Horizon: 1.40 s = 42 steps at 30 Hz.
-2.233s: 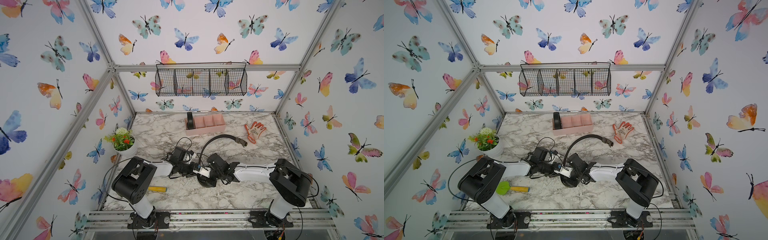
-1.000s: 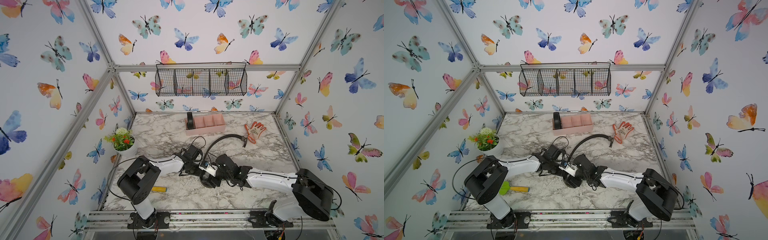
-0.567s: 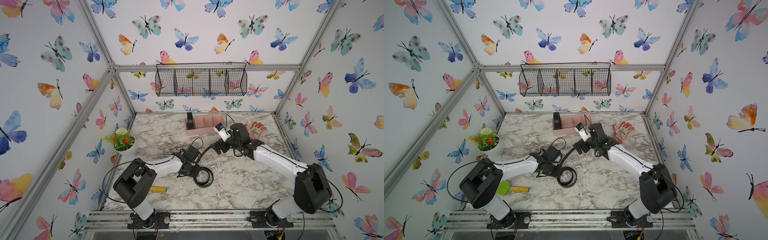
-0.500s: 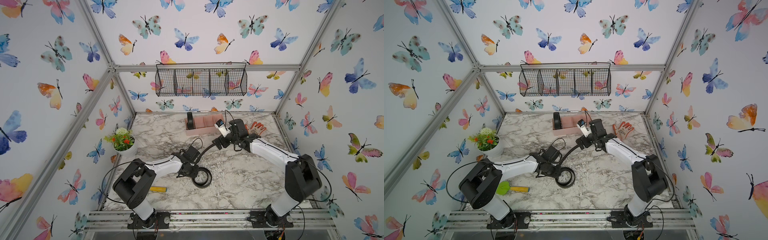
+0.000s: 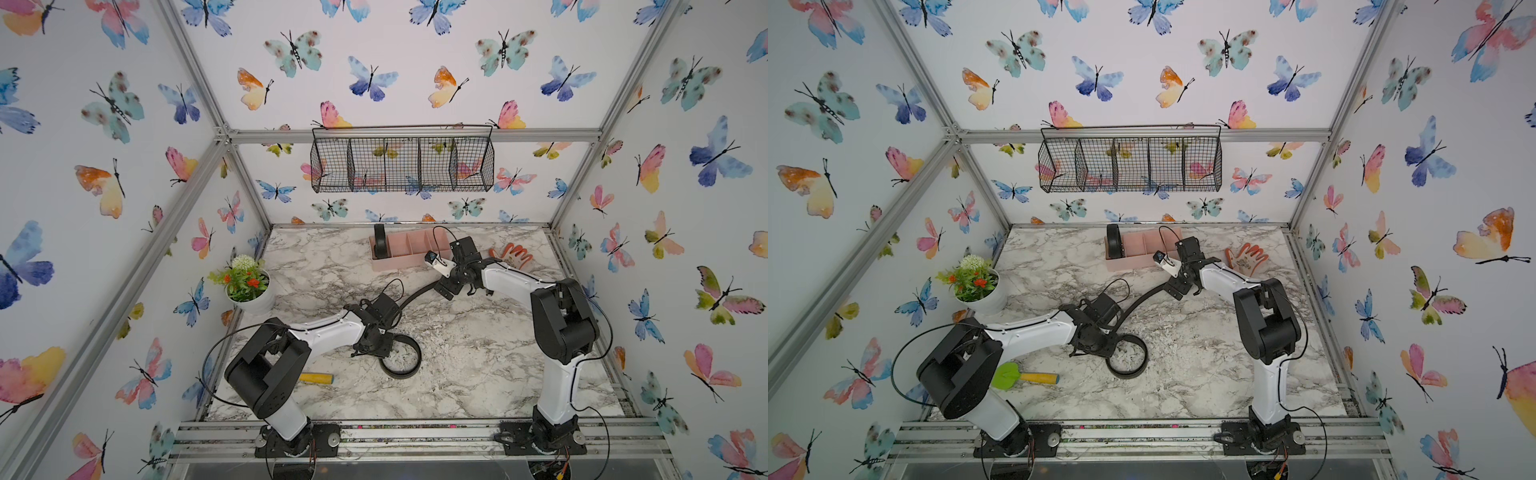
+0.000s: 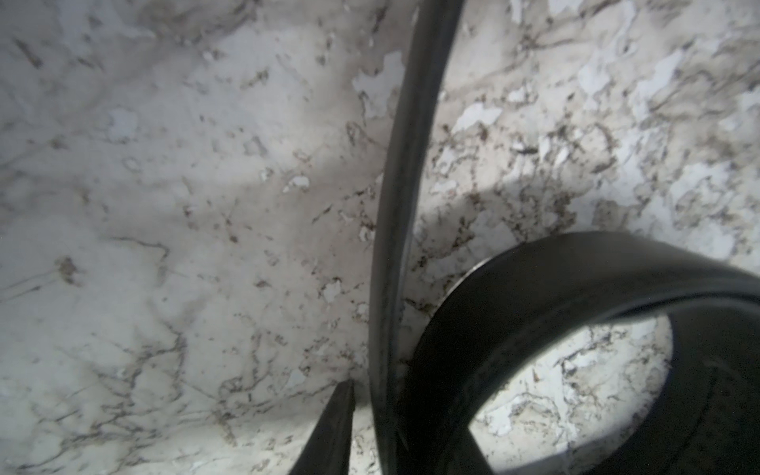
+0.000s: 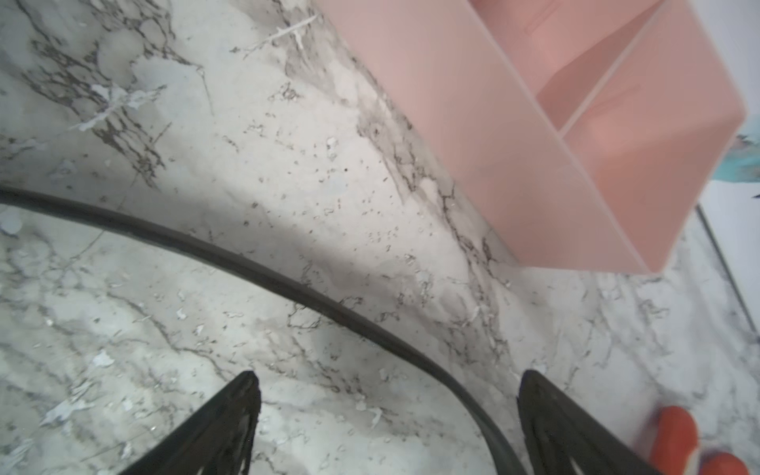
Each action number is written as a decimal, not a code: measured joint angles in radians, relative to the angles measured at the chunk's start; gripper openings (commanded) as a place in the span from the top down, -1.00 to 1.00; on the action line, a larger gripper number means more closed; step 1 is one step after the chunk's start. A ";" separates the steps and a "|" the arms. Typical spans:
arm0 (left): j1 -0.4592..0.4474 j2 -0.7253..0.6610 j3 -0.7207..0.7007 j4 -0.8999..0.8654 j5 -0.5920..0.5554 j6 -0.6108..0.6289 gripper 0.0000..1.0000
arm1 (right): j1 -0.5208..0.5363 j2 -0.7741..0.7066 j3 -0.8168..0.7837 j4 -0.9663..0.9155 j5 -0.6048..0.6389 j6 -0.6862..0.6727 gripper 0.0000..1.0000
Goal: Place the belts into the storage roll
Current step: Roll the belt at the center of the board.
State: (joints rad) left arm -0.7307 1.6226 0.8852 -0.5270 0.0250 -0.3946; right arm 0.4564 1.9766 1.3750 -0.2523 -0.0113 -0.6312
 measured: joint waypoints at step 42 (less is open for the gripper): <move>0.036 0.068 0.083 -0.058 -0.026 0.065 0.31 | -0.108 0.116 0.109 -0.180 -0.172 0.297 0.94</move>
State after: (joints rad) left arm -0.6949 1.6905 0.9680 -0.5850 -0.0006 -0.3294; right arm 0.3485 2.0922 1.4837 -0.4328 -0.1829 -0.3340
